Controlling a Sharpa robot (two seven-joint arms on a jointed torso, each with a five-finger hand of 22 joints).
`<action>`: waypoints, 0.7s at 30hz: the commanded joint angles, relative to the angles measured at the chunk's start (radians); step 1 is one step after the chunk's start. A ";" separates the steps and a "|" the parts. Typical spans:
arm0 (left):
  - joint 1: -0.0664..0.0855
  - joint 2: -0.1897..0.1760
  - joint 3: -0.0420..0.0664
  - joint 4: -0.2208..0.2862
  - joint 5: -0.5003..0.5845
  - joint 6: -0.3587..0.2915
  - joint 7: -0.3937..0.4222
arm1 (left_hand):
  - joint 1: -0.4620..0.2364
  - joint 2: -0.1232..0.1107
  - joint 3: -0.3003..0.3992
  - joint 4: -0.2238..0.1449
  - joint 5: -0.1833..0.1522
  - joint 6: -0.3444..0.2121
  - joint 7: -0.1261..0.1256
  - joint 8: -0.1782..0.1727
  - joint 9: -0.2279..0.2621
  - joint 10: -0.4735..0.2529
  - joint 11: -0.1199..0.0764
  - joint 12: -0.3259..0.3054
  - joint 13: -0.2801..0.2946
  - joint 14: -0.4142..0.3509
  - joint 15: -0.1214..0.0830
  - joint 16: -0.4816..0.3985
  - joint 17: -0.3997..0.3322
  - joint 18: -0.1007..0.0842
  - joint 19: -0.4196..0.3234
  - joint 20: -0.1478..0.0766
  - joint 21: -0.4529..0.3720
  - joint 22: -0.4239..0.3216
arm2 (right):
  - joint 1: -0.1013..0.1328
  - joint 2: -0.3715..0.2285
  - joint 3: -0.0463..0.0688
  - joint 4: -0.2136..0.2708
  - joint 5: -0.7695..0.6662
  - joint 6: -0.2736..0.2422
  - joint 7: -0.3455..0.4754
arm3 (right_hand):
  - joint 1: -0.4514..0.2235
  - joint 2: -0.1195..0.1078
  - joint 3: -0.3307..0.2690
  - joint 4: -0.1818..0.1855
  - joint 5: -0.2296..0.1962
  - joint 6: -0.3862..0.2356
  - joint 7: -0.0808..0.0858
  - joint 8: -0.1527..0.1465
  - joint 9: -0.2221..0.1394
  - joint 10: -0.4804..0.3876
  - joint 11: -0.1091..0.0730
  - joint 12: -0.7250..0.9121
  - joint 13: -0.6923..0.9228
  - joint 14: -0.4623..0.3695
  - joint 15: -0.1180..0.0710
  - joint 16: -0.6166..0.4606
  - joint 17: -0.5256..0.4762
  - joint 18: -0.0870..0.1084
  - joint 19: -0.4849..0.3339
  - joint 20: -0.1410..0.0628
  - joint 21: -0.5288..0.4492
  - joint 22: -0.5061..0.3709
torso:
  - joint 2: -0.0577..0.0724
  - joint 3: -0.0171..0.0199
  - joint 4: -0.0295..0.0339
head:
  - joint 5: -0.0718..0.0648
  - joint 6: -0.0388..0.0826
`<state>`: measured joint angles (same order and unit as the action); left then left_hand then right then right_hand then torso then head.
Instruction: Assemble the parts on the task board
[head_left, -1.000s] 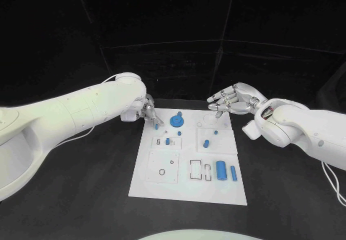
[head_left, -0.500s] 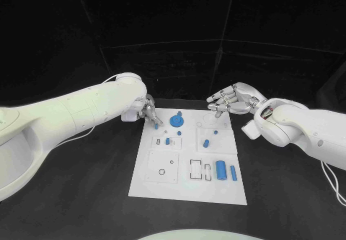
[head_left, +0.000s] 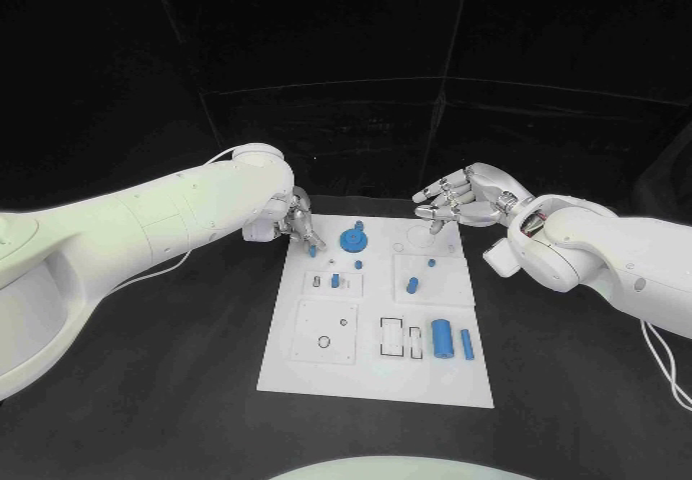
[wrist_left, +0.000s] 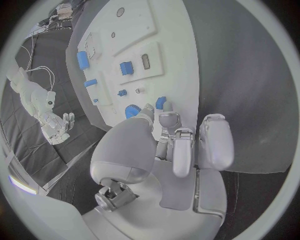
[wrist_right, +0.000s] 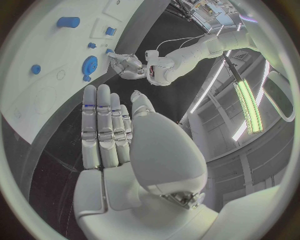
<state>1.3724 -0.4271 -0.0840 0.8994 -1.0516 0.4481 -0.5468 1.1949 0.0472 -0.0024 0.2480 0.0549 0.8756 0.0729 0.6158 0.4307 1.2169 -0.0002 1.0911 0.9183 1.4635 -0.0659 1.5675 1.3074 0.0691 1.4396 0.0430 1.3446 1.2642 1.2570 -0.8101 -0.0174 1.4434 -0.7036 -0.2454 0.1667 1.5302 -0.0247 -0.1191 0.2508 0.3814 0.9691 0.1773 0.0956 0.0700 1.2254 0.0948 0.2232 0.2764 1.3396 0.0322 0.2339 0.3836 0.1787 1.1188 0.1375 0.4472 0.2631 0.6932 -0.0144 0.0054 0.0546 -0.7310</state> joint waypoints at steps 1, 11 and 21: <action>0.001 0.001 0.000 0.001 -0.005 0.017 0.013 | 0.011 -0.002 -0.001 -0.006 -0.006 0.008 0.000 -0.005 -0.001 0.005 -0.001 0.002 -0.002 0.107 0.002 0.003 0.263 -0.001 0.005 0.001 0.002 -0.001 | 0.002 0.001 0.001 0.001 -0.001 0.006 0.008 | -0.004 0.007 0.002 0.002 0.007 -0.007 -0.003 0.005 0.000 -0.006 -0.002 0.004 0.001 -0.004 0.000 -0.002 0.001 0.001 -0.006 0.000 -0.005 -0.001 | -0.001 -0.0003 0.0008 | 0.000 -0.001; 0.001 0.001 0.000 0.000 -0.005 0.022 0.011 | 0.038 0.015 0.011 -0.023 -0.006 0.018 -0.005 -0.001 -0.004 0.008 -0.004 0.002 -0.001 0.107 -0.001 0.003 0.263 -0.001 0.004 0.000 0.001 -0.001 | 0.002 -0.001 0.001 0.003 -0.001 0.005 0.008 | -0.004 0.007 0.002 0.002 0.007 -0.007 -0.003 0.005 0.000 -0.006 -0.002 0.004 0.001 -0.004 0.000 -0.002 0.001 0.001 -0.006 0.000 -0.005 -0.001 | 0.000 0.0001 0.0004 | -0.002 -0.003; 0.001 0.003 0.000 0.000 -0.005 0.018 0.016 | 0.137 0.062 0.089 -0.092 -0.005 0.016 -0.017 -0.007 -0.013 0.009 -0.016 -0.003 -0.004 0.107 -0.010 0.003 0.263 0.000 0.004 -0.007 -0.001 0.000 | 0.002 -0.001 0.001 0.004 -0.001 0.004 0.009 | -0.004 0.007 0.002 0.002 0.007 -0.007 -0.003 0.005 0.000 -0.006 -0.002 0.004 0.001 -0.004 0.000 -0.002 0.001 0.001 -0.006 0.000 -0.005 -0.001 | 0.000 -0.0002 0.0005 | -0.003 -0.004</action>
<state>1.3724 -0.4258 -0.0840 0.8984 -1.0520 0.4588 -0.5428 1.3221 0.1032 0.0794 0.1607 0.0547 0.8935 0.0623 0.6126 0.4178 1.2258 -0.0091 1.0911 0.9145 1.4672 -0.0697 1.5675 1.3074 0.0692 1.4425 0.0401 1.3445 1.2641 1.2570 -0.8114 -0.0173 1.4451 -0.7036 -0.2453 0.1676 1.5302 -0.0247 -0.1190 0.2507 0.3814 0.9692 0.1773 0.0956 0.0700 1.2255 0.0947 0.2232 0.2763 1.3397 0.0322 0.2339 0.3833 0.1787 1.1188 0.1375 0.4472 0.2633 0.6924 -0.0140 0.0059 0.0514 -0.7349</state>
